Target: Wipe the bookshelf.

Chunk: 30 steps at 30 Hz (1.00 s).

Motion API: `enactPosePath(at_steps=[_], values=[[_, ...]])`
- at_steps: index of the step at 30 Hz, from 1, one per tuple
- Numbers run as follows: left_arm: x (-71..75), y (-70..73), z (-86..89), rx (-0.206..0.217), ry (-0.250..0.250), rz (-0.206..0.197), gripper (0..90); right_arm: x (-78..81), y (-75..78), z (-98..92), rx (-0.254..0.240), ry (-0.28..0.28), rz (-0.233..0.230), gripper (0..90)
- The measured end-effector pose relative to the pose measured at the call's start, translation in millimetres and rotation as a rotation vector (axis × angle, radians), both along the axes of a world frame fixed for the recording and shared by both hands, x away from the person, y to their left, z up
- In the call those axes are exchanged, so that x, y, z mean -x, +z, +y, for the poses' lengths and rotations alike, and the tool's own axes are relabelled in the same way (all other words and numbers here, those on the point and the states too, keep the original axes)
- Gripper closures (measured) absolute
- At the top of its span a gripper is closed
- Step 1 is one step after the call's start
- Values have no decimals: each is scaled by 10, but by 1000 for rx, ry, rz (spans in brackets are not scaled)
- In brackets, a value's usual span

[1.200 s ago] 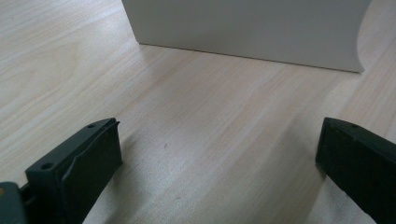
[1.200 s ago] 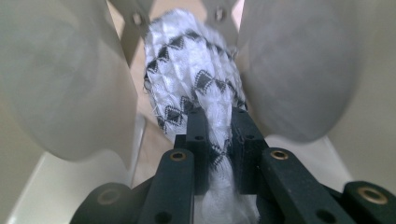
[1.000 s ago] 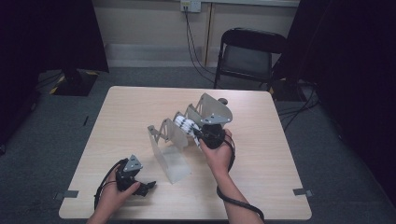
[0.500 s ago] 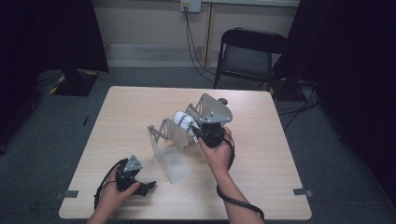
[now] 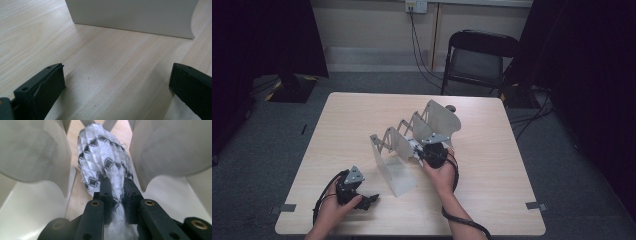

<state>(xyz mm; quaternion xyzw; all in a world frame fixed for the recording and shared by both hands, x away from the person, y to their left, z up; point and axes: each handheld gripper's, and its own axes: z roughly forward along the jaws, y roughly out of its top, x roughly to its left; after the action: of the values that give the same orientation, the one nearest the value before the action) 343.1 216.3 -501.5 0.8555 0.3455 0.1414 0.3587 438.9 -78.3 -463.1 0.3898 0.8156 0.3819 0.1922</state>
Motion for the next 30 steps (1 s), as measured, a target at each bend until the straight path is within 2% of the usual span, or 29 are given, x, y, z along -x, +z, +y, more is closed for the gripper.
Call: enactPosePath(at_steps=[8,14,17,21,30], values=[[0,0,0,0,0,0,0,12,-210,-4,49,15,30,792],[0,0,0,0,0,0,0,18,-177,19,66,25,33,791],[1,0,-1,-1,1,0,0,9,-107,-1,34,23,29,792],[0,0,0,0,0,0,0,-6,43,-24,8,17,-2,793],[0,0,0,0,0,0,0,-60,507,-96,-29,-2,-66,794]])
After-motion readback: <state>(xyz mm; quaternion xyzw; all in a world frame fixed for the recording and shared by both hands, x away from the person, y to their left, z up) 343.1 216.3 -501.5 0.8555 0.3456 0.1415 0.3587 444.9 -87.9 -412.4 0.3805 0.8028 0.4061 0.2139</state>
